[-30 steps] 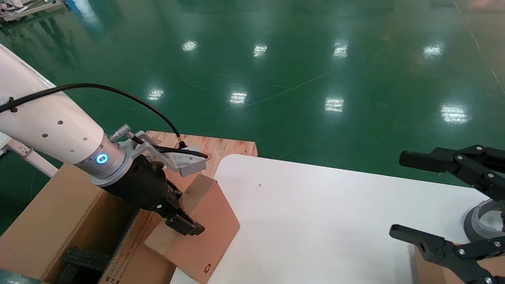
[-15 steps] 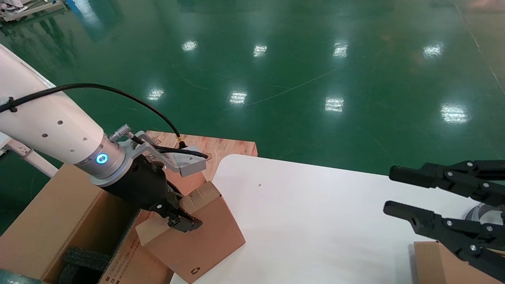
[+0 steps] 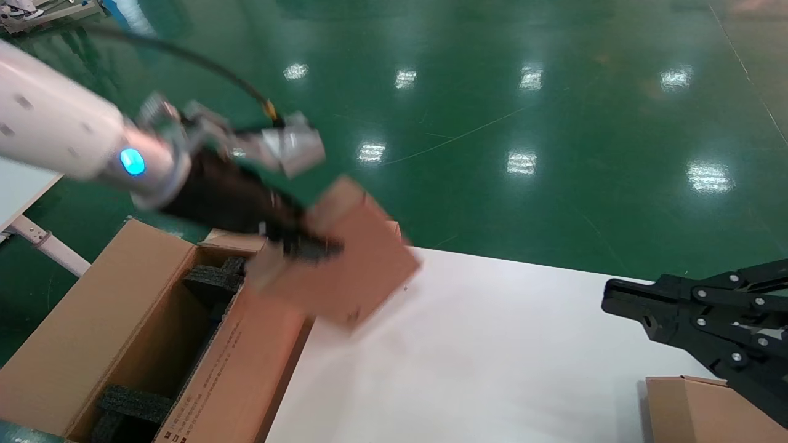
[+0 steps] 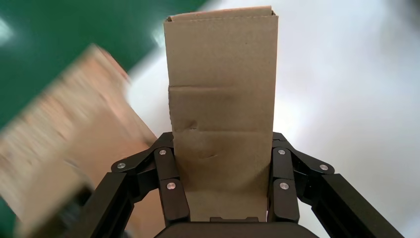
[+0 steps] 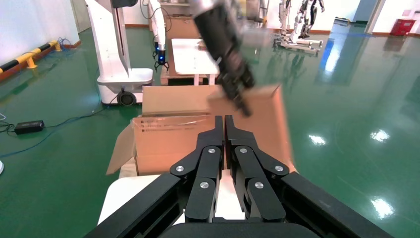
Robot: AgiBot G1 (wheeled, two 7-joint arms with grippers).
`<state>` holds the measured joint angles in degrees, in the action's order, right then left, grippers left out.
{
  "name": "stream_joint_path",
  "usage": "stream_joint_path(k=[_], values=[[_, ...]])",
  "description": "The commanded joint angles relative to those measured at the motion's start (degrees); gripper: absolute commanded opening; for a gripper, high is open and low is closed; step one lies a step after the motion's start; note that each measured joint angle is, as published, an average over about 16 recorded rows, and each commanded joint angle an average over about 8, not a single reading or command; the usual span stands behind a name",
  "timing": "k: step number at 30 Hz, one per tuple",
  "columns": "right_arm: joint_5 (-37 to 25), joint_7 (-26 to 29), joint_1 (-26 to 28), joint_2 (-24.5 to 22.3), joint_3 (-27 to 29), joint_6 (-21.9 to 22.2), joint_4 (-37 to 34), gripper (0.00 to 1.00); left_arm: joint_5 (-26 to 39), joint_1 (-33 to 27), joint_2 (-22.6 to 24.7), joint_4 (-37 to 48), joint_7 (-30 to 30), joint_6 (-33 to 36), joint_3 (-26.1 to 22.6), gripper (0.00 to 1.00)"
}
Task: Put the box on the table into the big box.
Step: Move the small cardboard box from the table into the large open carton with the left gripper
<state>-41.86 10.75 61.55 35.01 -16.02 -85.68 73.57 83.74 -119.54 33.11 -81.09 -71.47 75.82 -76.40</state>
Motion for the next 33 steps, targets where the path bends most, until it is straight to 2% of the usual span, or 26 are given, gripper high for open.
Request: stream_joint_path(k=[1,8,14,21,29,33], values=[[0.0,0.0,0.0,0.0,0.0,0.0,0.0,1.0,0.04,-1.05,-0.58,0.19,0.49,-1.22,1.99,0.0],[0.0,0.0,0.0,0.0,0.0,0.0,0.0,1.0,0.42,-3.7,-4.04,0.65,2.04,-6.2,9.1,0.0],[0.0,0.0,0.0,0.0,0.0,0.0,0.0,1.0,2.18,-4.63,-7.83,1.25,5.04,-8.97,12.07,0.0],[0.0,0.0,0.0,0.0,0.0,0.0,0.0,1.0,7.09,-6.02,-10.92,3.46,9.9,-7.9,11.32,0.0],[0.0,0.0,0.0,0.0,0.0,0.0,0.0,1.0,16.02,-9.64,-10.29,8.52,12.93,-0.39,7.79,0.0],[0.0,0.0,0.0,0.0,0.0,0.0,0.0,1.0,18.05,-10.36,-10.38,9.98,13.41,1.97,5.53,0.0]])
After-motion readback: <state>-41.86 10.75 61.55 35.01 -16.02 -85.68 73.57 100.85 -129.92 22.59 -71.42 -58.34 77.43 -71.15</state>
